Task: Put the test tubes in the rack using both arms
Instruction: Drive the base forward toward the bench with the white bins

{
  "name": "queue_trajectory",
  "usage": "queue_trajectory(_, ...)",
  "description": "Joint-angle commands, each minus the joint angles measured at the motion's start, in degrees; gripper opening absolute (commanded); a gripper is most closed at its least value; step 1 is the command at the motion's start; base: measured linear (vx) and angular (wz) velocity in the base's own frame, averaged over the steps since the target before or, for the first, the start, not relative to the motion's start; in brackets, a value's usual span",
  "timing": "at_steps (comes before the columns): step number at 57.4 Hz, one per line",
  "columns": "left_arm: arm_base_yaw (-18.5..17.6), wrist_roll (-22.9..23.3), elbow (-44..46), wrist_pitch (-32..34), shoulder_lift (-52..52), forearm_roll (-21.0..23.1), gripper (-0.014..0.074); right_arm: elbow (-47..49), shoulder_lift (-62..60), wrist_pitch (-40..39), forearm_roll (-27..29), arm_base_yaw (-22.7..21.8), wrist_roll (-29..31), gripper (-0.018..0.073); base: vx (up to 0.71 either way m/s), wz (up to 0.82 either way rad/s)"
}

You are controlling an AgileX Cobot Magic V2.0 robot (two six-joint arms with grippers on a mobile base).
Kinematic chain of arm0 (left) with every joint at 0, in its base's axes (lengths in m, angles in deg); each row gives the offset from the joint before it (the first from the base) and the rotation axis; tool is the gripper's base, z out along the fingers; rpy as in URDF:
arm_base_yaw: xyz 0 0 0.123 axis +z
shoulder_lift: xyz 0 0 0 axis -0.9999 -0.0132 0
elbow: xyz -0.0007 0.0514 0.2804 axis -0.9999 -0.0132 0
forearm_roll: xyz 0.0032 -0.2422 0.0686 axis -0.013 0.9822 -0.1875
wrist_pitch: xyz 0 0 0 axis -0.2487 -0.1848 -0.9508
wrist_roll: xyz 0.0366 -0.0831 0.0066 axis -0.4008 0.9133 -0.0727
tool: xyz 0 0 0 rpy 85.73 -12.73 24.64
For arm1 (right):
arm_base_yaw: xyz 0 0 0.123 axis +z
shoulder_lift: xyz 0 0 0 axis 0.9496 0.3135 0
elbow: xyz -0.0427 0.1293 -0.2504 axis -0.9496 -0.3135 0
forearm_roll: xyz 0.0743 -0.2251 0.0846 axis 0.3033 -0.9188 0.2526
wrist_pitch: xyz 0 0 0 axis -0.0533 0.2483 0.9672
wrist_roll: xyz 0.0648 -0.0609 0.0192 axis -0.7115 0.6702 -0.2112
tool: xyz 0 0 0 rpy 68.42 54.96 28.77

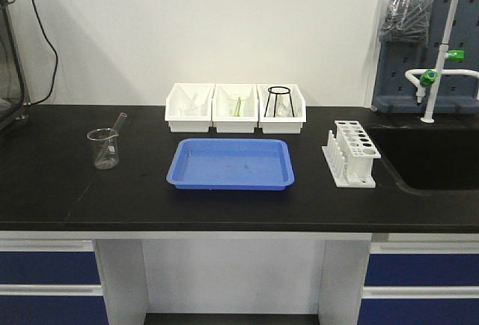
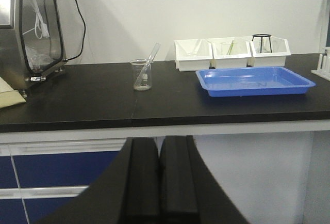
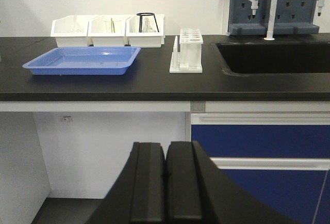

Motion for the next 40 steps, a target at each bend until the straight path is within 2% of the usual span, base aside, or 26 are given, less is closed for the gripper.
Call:
queue_trajectory(1,0.11,0.36,-1.49,4.47,1.13,0.47,-0.0018,-0.63,-0.43,-4.99,-0.30,0.18,0.35,-0.0007,0.22,0.05)
queue_trajectory(40,0.11,0.36,-1.49,4.47,1.13,0.47,-0.0018,-0.63,-0.43,-4.99,-0.30,0.18,0.35,-0.0007,0.29,0.00)
